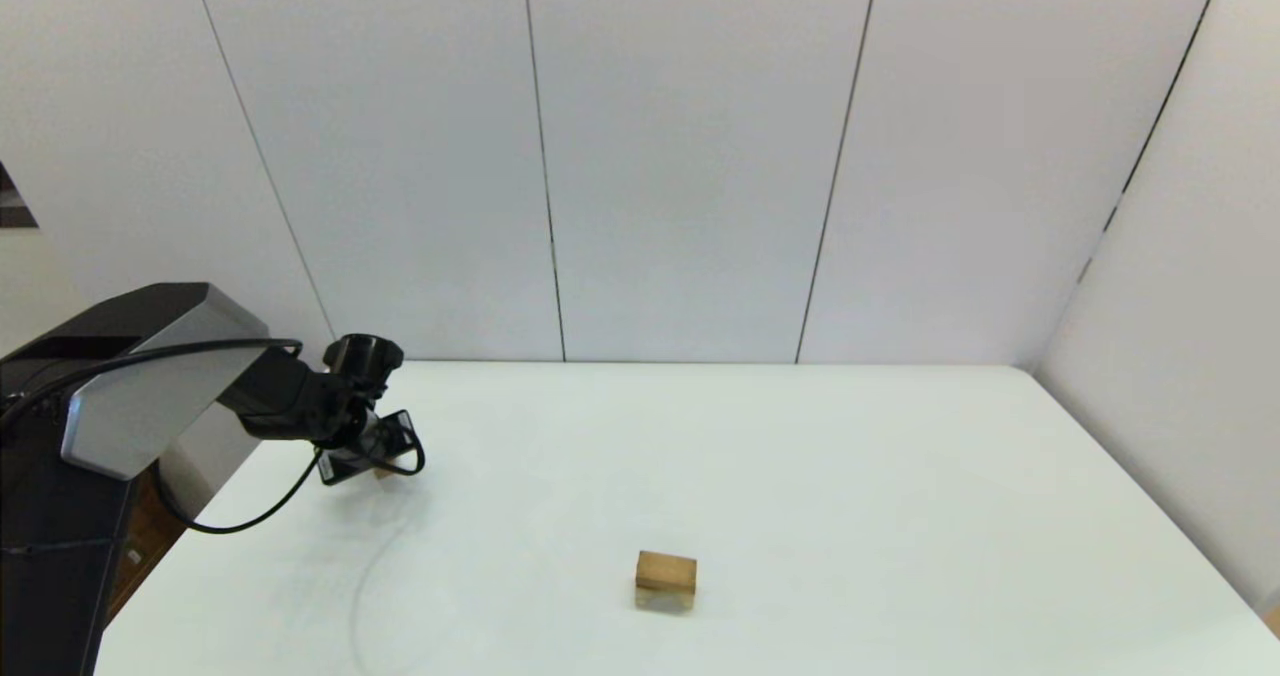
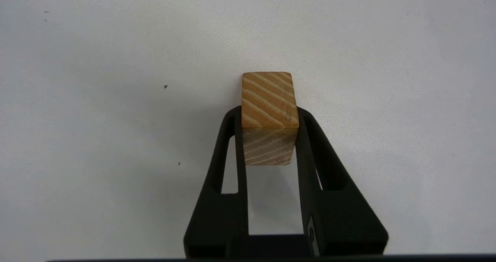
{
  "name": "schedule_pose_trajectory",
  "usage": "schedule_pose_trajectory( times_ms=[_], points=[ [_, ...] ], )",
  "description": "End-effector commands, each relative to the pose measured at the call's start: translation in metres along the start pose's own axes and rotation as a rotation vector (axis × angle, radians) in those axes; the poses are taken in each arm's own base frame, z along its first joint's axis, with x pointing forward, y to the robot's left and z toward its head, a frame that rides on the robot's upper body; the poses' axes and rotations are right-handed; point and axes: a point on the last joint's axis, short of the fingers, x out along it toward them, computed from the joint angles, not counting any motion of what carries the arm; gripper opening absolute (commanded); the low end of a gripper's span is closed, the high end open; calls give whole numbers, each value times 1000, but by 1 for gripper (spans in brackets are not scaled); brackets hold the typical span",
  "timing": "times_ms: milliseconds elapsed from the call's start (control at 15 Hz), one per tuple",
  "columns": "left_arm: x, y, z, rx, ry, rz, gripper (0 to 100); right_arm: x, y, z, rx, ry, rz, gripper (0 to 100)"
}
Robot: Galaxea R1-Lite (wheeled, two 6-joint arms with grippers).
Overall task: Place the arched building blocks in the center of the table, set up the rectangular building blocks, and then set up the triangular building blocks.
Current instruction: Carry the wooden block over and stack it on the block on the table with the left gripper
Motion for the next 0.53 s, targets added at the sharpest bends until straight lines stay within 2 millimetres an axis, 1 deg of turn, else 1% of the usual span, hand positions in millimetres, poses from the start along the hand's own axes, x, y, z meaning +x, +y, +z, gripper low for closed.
schedule_pose_trajectory(
  times_ms=[67,133,200,267,333,400,467,533],
  points=[
    [-28,-11,13,3,-56,-44,0,0,0,0,-1,1,1,100],
    [-57,-22,21,30,-96,-83,0,0,0,0,-1,1,1,100],
    [-86,-31,25,82,-120,-119,0,0,0,0,-1,1,1,100],
    [-115,-43,25,140,-124,-183,0,0,0,0,-1,1,1,100],
    [-147,-53,22,213,-114,-261,0,0,0,0,-1,1,1,100],
    [-182,-68,13,338,-98,-344,0,0,0,0,-1,1,1,100],
    [-205,-80,4,446,-92,-403,0,0,0,0,-1,1,1,100],
    [-223,-92,-6,547,-89,-456,0,0,0,0,-1,1,1,100]
  ],
)
